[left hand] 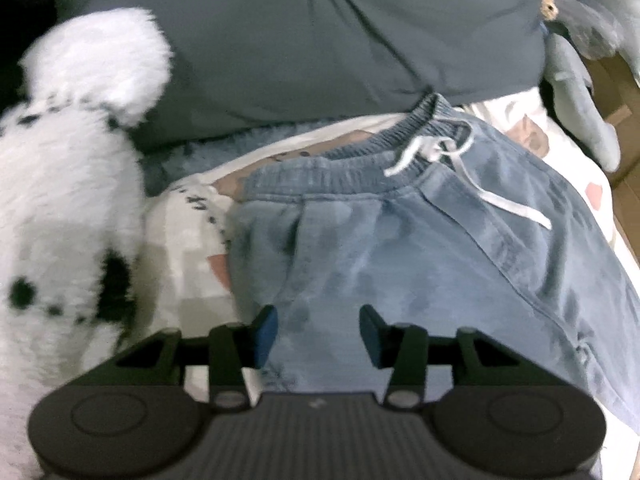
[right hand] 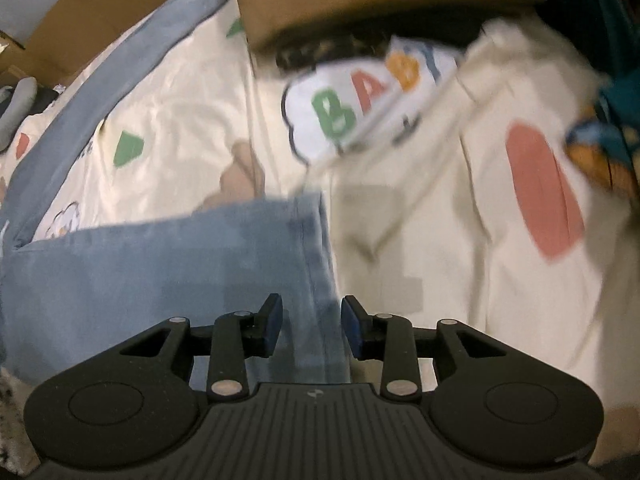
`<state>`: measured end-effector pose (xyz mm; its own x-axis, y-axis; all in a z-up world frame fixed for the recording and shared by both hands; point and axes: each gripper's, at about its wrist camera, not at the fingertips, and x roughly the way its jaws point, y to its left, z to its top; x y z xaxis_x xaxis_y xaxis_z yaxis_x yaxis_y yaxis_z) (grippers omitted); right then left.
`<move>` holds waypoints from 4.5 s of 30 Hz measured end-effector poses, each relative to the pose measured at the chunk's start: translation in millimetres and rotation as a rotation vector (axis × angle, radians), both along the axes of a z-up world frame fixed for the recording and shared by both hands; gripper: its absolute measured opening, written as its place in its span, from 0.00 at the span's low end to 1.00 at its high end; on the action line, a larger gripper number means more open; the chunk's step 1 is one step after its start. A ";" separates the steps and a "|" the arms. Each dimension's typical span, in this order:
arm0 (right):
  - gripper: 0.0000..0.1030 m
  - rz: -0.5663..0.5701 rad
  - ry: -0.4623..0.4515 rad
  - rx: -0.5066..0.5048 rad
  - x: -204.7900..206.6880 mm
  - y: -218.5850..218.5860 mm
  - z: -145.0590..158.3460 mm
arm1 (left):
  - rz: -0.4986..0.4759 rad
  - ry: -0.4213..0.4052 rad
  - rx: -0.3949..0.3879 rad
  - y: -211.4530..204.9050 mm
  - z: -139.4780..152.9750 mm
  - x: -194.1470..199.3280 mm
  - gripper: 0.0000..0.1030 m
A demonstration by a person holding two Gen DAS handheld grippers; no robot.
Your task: Fold clothes
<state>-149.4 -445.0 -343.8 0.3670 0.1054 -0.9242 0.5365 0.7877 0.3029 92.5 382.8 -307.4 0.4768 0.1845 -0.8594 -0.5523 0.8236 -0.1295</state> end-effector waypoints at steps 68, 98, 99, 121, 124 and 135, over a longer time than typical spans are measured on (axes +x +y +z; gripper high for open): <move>0.32 0.040 -0.061 -0.322 42.9 16.6 17.5 | -0.386 0.028 -0.017 -96.3 -42.2 103.5 0.39; 0.32 0.325 0.082 -0.137 56.5 80.3 -34.1 | 0.078 0.147 0.056 46.1 -50.8 89.3 0.03; 0.32 0.322 0.086 -0.132 57.0 78.9 -33.6 | 0.083 0.148 0.043 44.8 -47.1 88.2 0.06; 0.32 0.337 0.096 -0.143 62.2 72.6 -34.0 | -0.193 -0.031 -0.029 -45.0 11.6 202.2 0.42; 0.32 0.339 0.090 -0.131 62.1 69.9 -34.6 | -0.221 -0.031 -0.038 -58.7 1.1 226.8 0.42; 0.32 0.356 0.076 -0.101 62.8 64.0 -36.0 | -0.247 0.020 -0.064 -85.0 -50.8 284.4 0.46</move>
<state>-86.6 -381.0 -379.8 0.2533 0.1214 -0.9597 0.2416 0.9527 0.1842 377.0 297.9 -358.3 0.4839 0.0098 -0.8751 -0.3382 0.9244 -0.1766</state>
